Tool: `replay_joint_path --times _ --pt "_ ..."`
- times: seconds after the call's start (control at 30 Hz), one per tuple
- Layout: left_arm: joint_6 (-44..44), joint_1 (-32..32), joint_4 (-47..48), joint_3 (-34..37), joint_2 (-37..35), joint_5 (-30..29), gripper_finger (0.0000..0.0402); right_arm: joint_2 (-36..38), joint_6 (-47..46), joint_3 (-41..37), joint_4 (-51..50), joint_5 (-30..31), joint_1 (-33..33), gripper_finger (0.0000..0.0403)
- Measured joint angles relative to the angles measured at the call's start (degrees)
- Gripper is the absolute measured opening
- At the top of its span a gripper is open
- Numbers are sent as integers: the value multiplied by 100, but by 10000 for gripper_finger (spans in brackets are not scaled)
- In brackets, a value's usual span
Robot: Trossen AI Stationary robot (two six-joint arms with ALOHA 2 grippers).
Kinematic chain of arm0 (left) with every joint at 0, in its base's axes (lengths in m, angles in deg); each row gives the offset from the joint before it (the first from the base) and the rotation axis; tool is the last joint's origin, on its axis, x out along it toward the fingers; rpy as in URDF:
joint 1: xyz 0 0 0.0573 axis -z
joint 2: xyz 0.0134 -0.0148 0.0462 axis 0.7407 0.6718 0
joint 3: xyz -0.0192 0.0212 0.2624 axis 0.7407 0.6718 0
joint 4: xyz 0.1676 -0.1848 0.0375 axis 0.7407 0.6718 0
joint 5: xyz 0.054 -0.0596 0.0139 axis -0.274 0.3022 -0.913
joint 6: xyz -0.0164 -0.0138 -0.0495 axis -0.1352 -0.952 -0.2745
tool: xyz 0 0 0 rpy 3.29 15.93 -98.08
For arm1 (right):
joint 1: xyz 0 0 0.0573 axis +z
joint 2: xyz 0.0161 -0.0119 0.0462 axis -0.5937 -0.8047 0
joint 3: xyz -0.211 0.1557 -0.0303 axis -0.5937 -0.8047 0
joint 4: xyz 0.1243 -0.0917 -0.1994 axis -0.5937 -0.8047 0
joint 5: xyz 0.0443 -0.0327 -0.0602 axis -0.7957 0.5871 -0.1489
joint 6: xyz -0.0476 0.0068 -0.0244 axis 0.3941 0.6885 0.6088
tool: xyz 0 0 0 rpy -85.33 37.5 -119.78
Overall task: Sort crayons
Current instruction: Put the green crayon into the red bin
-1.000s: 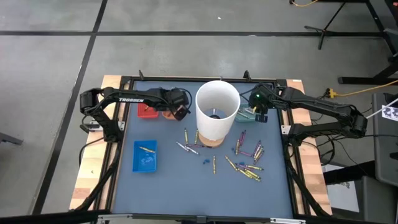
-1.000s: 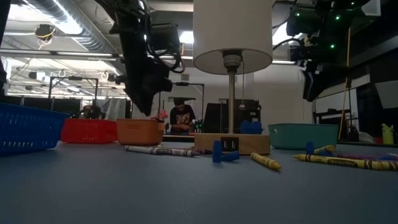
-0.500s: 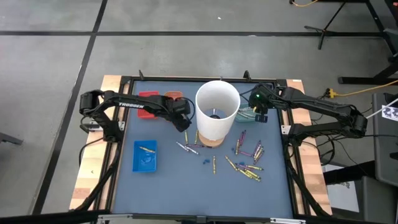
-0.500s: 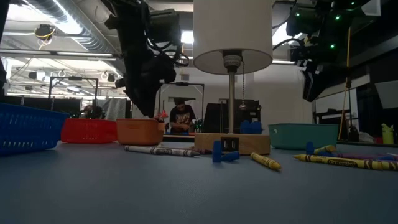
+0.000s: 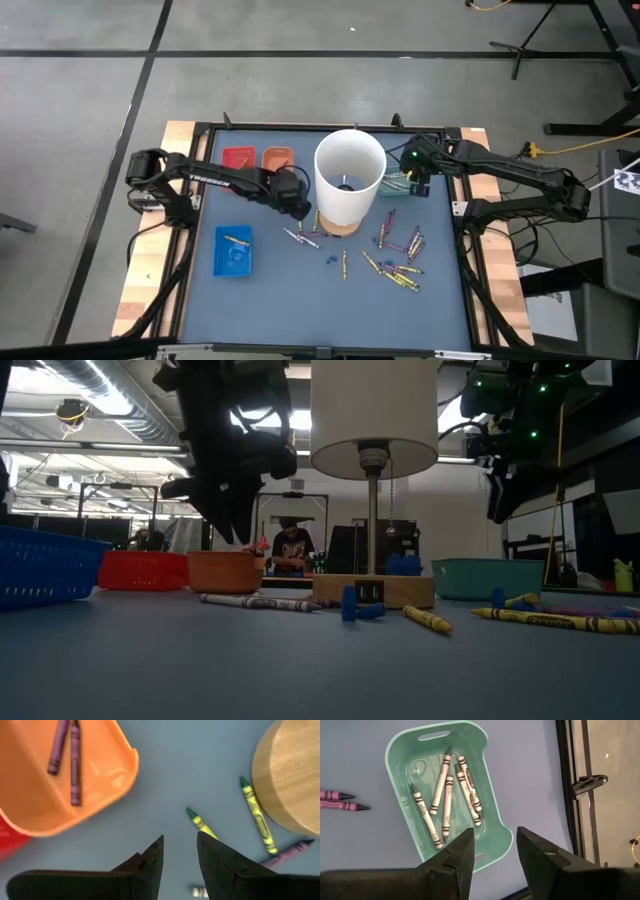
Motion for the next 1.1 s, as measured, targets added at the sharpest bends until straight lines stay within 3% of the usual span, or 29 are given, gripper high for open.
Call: replay_joint_path --times 0.4,0.73,1.1 --pt "-1255 698 -698 0 162 -858 102 2 -13 -1 4 -63 0 147" --pt "-1800 950 -1415 0 695 -876 102 4 -380 -2 32 -624 5 147" --pt "-2012 975 -1443 2 1200 -851 102 4 -597 -2 34 -626 2 147"
